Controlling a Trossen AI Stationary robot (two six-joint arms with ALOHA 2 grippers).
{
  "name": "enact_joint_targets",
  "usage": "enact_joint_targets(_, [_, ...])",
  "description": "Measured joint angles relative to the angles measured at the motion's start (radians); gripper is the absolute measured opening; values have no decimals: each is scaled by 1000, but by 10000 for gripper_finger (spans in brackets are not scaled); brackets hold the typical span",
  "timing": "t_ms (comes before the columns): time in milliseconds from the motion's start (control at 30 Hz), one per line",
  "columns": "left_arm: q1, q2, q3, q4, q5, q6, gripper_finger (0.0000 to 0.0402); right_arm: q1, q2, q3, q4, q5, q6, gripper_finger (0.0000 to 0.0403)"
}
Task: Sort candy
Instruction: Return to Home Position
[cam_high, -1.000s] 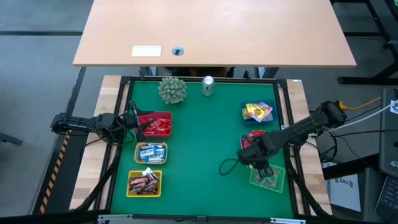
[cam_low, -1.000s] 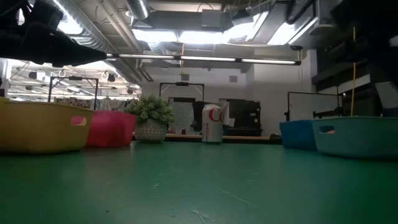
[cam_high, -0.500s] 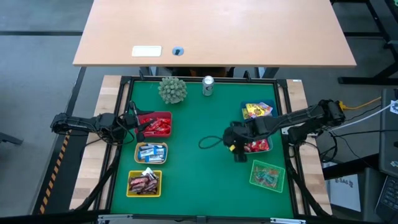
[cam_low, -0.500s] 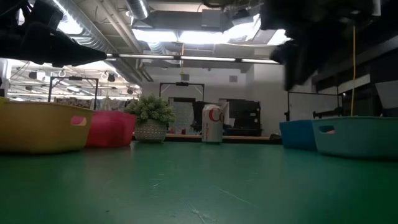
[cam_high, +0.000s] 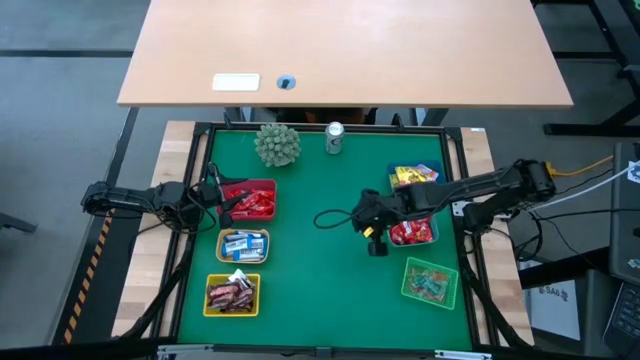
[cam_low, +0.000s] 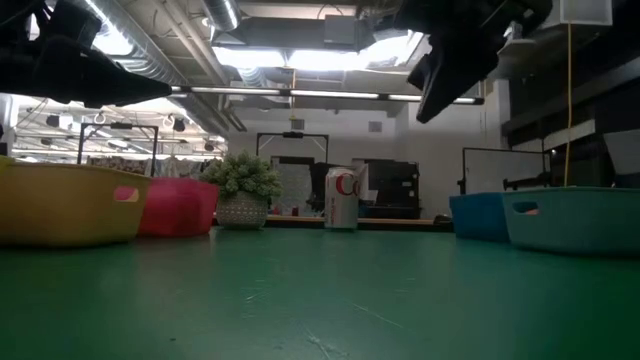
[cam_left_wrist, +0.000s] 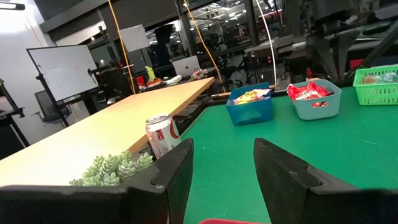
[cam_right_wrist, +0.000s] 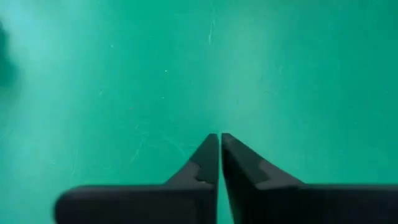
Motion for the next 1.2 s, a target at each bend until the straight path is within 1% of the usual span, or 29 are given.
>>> enact_joint_targets(67, [0,0,0,0,0,0,156,0,-19,0,-4,0,-4,7])
enact_joint_targets(267, [0,0,0,0,0,0,156,0,-144,0,-28,1,-12,26])
enact_joint_targets(333, [0,0,0,0,0,0,156,0,-199,0,-30,1,-14,23])
enact_joint_targets(467, [0,0,0,0,0,0,156,0,-301,0,-68,2,-20,5])
enact_joint_targets(600, [0,0,0,0,0,0,156,0,-403,0,-114,5,-22,8])
enact_joint_targets(733, [0,0,0,0,0,0,156,0,-497,0,-171,35,-71,6])
enact_joint_targets(867, [0,0,0,0,0,0,156,1,-589,-7,-212,69,-76,3])
enact_joint_targets(1000, [0,0,0,0,0,0,156,2,-693,-112,-132,69,-74,4])
enact_joint_targets(1200, [0,0,0,0,0,0,156,2,-905,-365,39,70,-43,2])
